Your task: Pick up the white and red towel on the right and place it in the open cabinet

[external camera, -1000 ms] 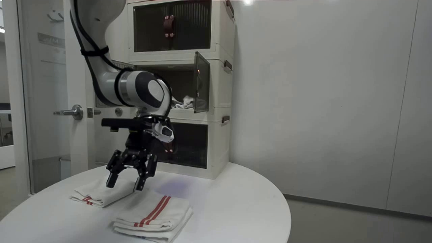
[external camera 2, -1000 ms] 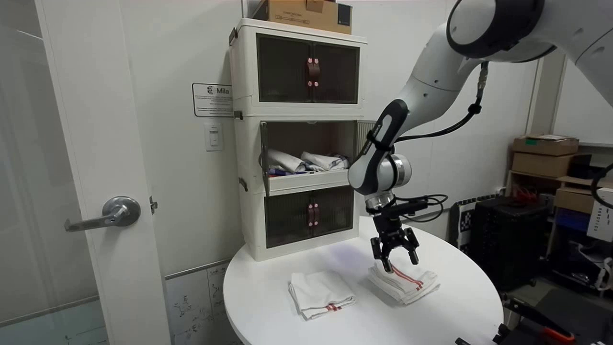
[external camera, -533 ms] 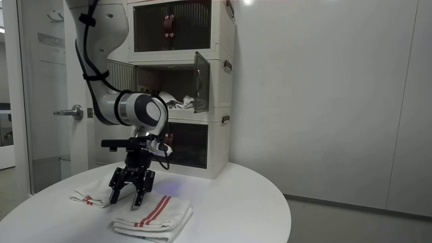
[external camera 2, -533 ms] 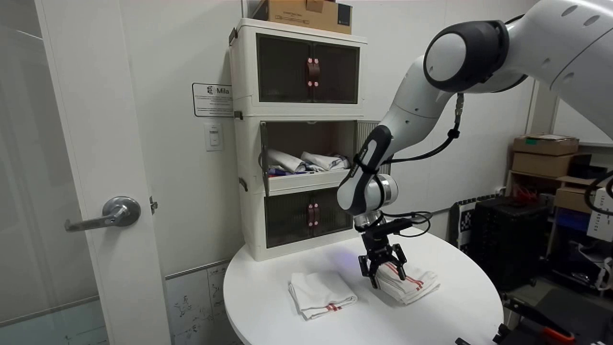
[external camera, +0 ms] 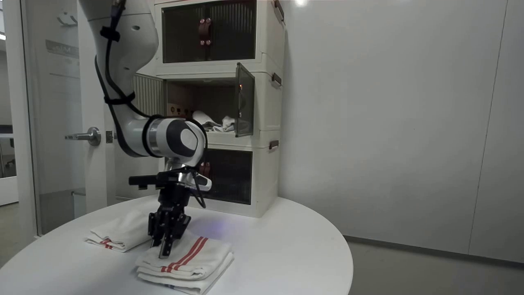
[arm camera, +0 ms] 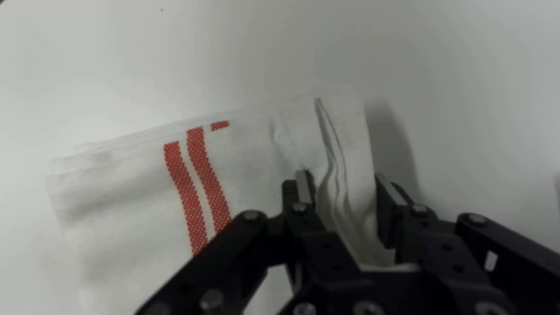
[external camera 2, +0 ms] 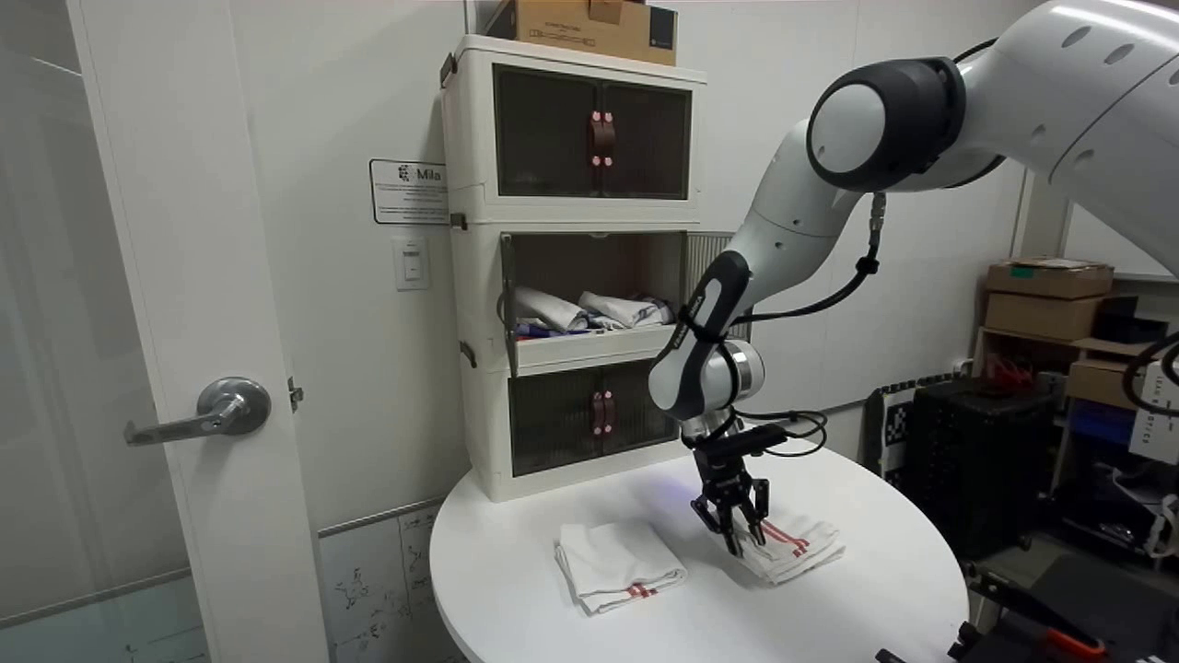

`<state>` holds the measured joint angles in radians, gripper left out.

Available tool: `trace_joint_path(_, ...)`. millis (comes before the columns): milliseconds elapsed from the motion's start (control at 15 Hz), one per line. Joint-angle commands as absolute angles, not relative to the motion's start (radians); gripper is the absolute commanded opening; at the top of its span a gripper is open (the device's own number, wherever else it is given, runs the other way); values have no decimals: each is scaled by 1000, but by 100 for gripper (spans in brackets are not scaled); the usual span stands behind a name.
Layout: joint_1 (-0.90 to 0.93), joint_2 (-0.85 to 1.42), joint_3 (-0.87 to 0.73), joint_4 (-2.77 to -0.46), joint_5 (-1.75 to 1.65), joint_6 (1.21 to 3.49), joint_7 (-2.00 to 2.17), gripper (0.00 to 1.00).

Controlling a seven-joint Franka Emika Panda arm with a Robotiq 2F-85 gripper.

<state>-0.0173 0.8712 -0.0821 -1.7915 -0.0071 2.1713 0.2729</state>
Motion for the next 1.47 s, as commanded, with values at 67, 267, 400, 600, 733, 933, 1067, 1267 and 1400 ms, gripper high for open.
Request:
trace_joint_path(67, -13, 851, -87, -1808, 15, 2199, 274, 62)
trace_joint_path(267, -17, 836, -82, -1822, 20, 2213, 262, 81)
trace_joint_path(400, -17, 831, -81, -1828, 20, 2223, 260, 44)
trace_joint_path(600, -16, 829, -82, -1830, 18, 2230, 260, 30)
trace_joint_path(733, -16, 830, -82, -1829, 18, 2232, 259, 14)
trace_joint_path(933, -19, 820, -78, -1838, 23, 2234, 256, 1)
trace_joint_path(1067, -32, 790, -66, -1863, 38, 2228, 238, 6)
trace_joint_path(1267, -42, 732, -57, -1916, 80, 2231, 240, 6)
trace_joint_path(1400, -46, 677, -60, -1961, 131, 2240, 271, 6)
